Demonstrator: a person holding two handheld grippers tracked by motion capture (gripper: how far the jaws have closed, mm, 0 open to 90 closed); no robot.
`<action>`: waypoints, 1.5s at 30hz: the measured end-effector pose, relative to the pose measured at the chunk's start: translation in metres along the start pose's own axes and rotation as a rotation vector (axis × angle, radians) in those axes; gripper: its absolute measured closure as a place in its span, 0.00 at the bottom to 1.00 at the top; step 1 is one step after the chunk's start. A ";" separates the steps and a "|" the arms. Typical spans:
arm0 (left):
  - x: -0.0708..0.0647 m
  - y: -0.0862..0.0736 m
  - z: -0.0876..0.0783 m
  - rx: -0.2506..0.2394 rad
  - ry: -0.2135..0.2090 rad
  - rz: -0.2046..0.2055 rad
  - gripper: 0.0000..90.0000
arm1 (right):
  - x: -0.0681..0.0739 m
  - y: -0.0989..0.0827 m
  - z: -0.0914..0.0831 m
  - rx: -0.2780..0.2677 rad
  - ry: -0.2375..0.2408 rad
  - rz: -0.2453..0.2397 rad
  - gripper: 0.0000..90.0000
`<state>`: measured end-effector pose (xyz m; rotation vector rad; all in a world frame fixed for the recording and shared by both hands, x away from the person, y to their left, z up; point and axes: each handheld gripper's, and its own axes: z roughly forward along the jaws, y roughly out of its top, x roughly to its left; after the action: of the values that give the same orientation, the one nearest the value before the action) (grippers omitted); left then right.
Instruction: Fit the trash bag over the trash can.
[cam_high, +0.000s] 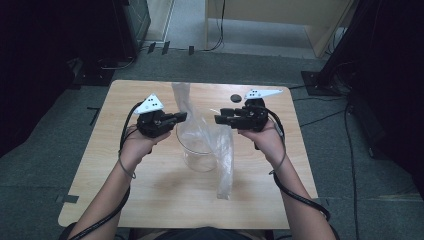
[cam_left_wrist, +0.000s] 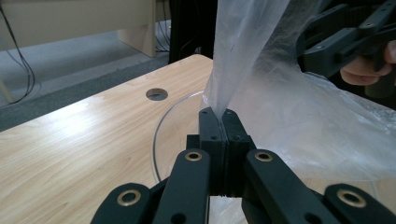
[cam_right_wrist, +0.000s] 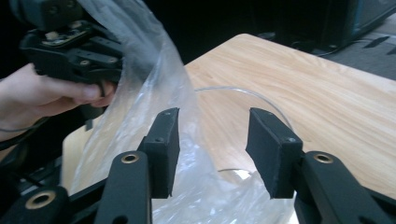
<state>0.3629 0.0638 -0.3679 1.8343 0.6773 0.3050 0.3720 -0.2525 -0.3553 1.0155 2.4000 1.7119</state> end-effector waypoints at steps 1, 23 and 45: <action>0.001 0.000 0.000 -0.001 0.008 -0.006 1.00 | 0.001 0.000 0.000 -0.003 0.011 0.005 0.58; 0.011 0.002 0.001 0.013 -0.004 -0.049 0.85 | 0.022 0.002 0.040 0.135 0.060 0.005 1.00; -0.032 0.006 0.019 0.095 -0.139 0.042 0.61 | 0.014 0.003 0.025 -0.046 0.076 0.149 0.98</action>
<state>0.3489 0.0288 -0.3661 1.9428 0.5657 0.1736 0.3722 -0.2236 -0.3581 1.1713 2.3720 1.8762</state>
